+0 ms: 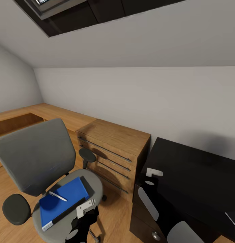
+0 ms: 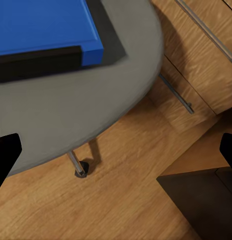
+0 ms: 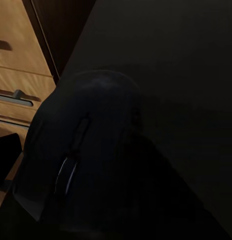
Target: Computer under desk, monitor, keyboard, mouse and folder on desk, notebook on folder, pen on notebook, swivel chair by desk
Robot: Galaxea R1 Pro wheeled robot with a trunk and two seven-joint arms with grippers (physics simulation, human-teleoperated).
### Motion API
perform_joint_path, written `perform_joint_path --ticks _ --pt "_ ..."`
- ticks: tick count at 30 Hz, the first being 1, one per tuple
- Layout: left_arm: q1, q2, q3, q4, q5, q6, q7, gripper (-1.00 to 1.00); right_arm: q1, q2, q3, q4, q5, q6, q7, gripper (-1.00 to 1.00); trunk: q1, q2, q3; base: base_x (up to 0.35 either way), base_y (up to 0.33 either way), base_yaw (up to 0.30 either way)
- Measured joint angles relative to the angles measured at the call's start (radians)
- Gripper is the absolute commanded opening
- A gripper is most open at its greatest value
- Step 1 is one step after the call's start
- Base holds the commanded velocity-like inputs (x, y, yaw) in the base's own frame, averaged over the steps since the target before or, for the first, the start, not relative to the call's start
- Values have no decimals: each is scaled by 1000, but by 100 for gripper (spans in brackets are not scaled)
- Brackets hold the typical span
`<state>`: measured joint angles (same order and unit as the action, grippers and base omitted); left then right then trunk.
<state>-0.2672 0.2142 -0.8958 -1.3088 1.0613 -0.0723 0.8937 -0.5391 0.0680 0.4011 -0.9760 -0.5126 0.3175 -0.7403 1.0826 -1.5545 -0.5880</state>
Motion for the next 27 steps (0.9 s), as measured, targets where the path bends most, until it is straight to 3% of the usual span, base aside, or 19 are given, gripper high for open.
perform_joint_path --ticks 27 --pt "0 0 0 0 0 0 0 100 0 0 2 -4 0 -18 -1 -100 0 0 0 0 0 0"
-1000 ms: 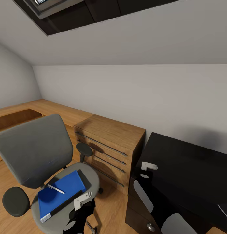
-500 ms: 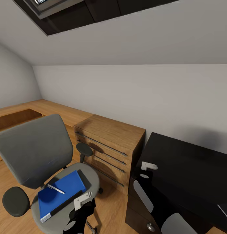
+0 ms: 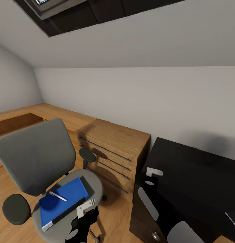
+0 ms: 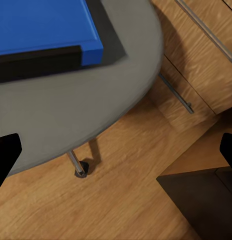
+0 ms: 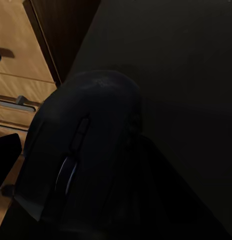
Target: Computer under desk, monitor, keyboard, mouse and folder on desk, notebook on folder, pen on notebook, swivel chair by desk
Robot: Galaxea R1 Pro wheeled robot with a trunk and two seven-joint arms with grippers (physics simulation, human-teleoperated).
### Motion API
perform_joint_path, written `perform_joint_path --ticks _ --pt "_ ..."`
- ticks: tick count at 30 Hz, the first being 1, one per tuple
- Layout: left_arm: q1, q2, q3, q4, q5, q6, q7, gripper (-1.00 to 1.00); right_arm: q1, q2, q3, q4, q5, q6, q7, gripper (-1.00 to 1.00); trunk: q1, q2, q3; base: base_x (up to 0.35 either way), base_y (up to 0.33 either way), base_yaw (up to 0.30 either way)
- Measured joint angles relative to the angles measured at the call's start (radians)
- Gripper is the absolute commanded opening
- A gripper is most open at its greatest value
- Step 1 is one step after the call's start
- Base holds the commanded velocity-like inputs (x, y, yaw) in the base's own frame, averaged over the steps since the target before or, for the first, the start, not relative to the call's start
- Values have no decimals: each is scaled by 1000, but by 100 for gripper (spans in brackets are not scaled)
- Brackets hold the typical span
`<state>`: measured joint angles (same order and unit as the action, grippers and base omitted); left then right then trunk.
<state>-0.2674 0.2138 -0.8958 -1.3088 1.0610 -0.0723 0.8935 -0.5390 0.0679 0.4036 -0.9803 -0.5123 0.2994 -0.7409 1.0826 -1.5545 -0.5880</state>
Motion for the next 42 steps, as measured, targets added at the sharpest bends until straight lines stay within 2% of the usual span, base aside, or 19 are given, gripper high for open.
perform_joint_path --ticks 4,5,7,10,12,25,31,42 --pt "0 0 0 0 0 0 0 100 0 -2 0 -34 0 0 -7 -100 0 0 0 0 0 0" --pt "0 0 0 0 0 0 0 100 1 -6 1 -83 2 2 -10 -100 0 0 0 0 0 0" --pt "0 0 0 0 0 0 0 100 5 -32 2 -193 2 9 -12 -100 -4 7 3 0 0 0" --pt "0 -1 0 1 2 0 1 100 14 -48 3 -291 -1 13 -18 -100 -15 28 12 0 0 0" --pt "0 -2 0 1 3 0 1 100 20 -52 5 -316 -3 14 -26 -100 -23 42 19 0 0 0" --pt "0 -5 0 3 3 0 0 100 25 -48 8 -332 -3 5 -32 -100 -73 133 59 0 0 0" --pt "0 -3 0 3 1 1 -6 100 25 -43 8 -332 -2 3 -33 -100 -73 133 60 -73 28 -24" --pt "-1 -3 0 3 2 1 -8 100 25 -43 6 -329 -3 1 -31 -100 -72 133 64 -307 141 -252"
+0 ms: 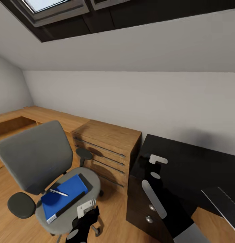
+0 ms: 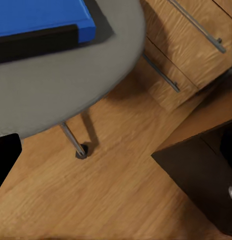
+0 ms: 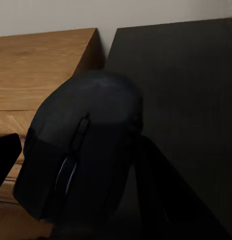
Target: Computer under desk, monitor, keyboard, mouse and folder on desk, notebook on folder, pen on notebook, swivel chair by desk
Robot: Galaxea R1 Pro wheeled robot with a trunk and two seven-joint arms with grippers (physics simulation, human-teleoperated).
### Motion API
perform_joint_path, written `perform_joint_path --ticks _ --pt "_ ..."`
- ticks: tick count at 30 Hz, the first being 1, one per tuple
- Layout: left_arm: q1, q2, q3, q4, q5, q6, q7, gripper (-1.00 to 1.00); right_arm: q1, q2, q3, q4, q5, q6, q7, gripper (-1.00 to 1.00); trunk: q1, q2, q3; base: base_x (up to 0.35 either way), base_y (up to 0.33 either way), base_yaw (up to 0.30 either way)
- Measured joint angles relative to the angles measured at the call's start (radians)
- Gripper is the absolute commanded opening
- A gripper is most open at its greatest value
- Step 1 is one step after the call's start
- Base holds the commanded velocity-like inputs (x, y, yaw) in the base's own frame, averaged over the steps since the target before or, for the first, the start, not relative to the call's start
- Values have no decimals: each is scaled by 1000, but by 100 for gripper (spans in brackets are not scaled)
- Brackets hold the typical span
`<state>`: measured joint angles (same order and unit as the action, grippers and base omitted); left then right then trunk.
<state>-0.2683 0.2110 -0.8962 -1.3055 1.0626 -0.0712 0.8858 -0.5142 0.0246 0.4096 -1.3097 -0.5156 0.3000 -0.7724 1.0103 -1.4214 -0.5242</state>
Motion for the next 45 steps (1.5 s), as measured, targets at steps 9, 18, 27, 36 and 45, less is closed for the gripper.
perform_joint_path --ticks 9,18,27,36,45 --pt "1 0 0 0 0 0 -1 100 0 0 0 1 0 -1 0 -100 0 0 4 -325 46 -283" --pt "0 -1 -1 0 1 0 -2 100 0 -1 0 1 -1 -24 -1 -100 0 0 6 -333 2 -226" --pt "1 -2 -1 1 2 0 -2 100 0 -1 0 0 0 -29 -2 -100 0 0 7 -220 0 -21" --pt "1 -2 -1 1 2 0 -2 100 0 -2 0 -1 1 -29 -2 -100 -1 0 7 -3 0 -89" --pt "1 -2 -1 2 2 0 -2 100 0 -4 0 -1 1 -29 -2 -100 -1 0 7 0 0 -245"
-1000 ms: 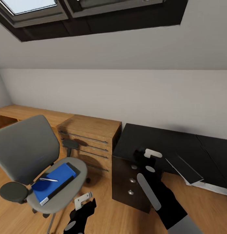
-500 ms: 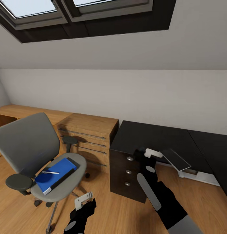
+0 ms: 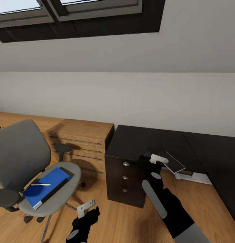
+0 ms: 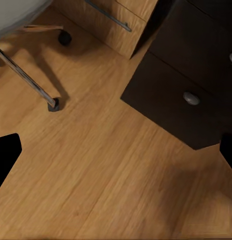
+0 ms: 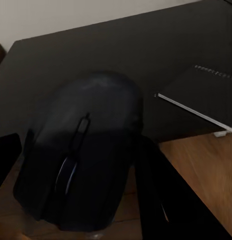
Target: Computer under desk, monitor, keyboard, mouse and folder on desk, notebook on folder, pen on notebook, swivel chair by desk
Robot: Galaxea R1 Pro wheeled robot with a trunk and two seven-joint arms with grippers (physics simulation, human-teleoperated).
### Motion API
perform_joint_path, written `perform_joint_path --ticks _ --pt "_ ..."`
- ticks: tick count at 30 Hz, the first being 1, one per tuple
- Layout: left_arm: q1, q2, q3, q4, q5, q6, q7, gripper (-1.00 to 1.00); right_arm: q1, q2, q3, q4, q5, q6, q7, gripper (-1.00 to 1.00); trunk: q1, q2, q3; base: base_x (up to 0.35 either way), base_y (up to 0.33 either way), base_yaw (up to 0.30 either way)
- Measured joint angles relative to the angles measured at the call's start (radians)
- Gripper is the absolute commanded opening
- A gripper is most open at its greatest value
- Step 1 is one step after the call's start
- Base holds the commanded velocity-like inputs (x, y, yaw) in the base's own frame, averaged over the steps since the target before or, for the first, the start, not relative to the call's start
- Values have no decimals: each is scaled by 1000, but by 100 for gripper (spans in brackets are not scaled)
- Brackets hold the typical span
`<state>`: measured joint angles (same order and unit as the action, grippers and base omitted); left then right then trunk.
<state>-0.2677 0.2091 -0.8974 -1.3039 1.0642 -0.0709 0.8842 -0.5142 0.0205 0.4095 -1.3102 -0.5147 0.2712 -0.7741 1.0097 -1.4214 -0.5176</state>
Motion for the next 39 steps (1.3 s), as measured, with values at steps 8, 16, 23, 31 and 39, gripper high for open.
perform_joint_path --ticks 8,16,23,31,39 --pt "0 0 0 0 0 0 0 100 0 -2 -1 1 0 0 0 -100 0 0 0 0 0 -256" --pt "0 3 1 0 1 0 1 100 0 -5 -4 1 0 0 2 -100 0 0 0 0 0 -274" --pt "0 3 1 0 2 0 2 100 0 -5 -57 80 -1 -2 11 -100 0 0 0 0 0 -299" --pt "0 3 2 0 1 0 2 100 -2 -26 -75 146 -1 -61 12 -100 0 0 0 0 0 -300" --pt "0 3 2 0 1 0 2 100 -5 -67 -153 157 -3 -61 36 -100 0 0 0 0 0 -300"
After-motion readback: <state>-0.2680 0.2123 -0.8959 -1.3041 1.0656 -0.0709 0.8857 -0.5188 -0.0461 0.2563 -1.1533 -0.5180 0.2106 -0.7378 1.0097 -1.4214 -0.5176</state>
